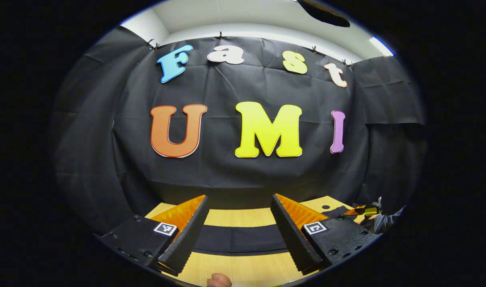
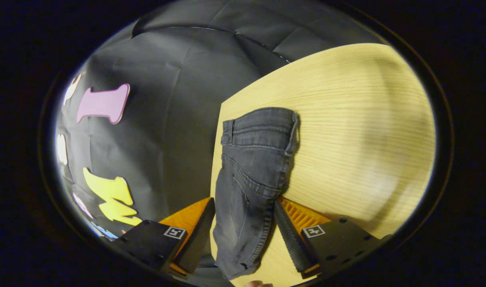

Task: Grasp the waist and the cuffs of the jeans and fold them to make the two legs overlap; first hold the waist and fold one-third of the jeans toward the cuffs, then hold the cuffs and fold the remaining one-third in the same direction to finish folding.

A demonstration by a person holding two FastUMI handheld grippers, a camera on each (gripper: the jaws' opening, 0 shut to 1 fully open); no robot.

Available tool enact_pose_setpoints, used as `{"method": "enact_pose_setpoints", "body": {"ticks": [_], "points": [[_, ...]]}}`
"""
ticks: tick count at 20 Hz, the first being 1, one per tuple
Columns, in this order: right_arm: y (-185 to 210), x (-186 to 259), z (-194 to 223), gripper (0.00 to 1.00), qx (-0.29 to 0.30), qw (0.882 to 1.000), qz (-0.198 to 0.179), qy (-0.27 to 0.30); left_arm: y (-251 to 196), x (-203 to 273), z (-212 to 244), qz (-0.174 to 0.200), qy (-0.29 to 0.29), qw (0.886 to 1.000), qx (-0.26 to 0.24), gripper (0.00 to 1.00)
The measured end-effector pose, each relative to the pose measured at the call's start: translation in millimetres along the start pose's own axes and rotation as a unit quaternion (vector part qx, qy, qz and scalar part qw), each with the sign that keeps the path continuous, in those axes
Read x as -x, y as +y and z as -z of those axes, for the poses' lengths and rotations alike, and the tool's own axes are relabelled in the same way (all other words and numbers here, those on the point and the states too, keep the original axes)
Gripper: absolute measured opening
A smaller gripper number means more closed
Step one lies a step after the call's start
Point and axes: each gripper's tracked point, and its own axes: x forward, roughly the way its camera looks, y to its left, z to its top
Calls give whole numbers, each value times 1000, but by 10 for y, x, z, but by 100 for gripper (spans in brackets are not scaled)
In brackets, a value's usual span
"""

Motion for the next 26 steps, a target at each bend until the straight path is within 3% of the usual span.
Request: {"method": "enact_pose_setpoints", "body": {"ticks": [3, 7, 8, 9, 11, 12, 16, 20, 23, 26], "points": [[-101, -125, -19, 74, -8, 1000, 10, -5, 107, 26, 18, -15, 7, 1000, 13, 99], [-212, -208, -18, 17, 11, 999, 28, -11, 147, 44, 51, -24, 19, 999, 13, 99], [-226, -220, -1, 15, 16, 999, 33, -20, 143, 54, 49, -23, 20, 999, 13, 99], [-228, -191, 41, 0, 30, 999, 40, -11, 125, 50, 46, -21, 22, 999, 13, 99], [-216, -188, 34, 1, 44, 998, 46, -7, 111, 47, 49, -19, 23, 999, 13, 94], [-186, -187, -5, 1, 44, 998, 46, -12, 95, 51, 53, -17, 24, 999, 15, 99], [-58, -85, 1, 1, 49, 998, 40, -17, 115, 79, 66, -18, 29, 999, 20, 99], [308, 45, 70, 1, 119, 992, 29, -26, 151, 111, 91, -20, 32, 999, 25, 99], [649, 140, 184, 1, 205, 978, 27, -40, 158, 132, 104, -20, 33, 999, 31, 99], [976, 245, 383, 1, 304, 951, 33, -56, 147, 176, 108, -15, 33, 999, 34, 99]]}}
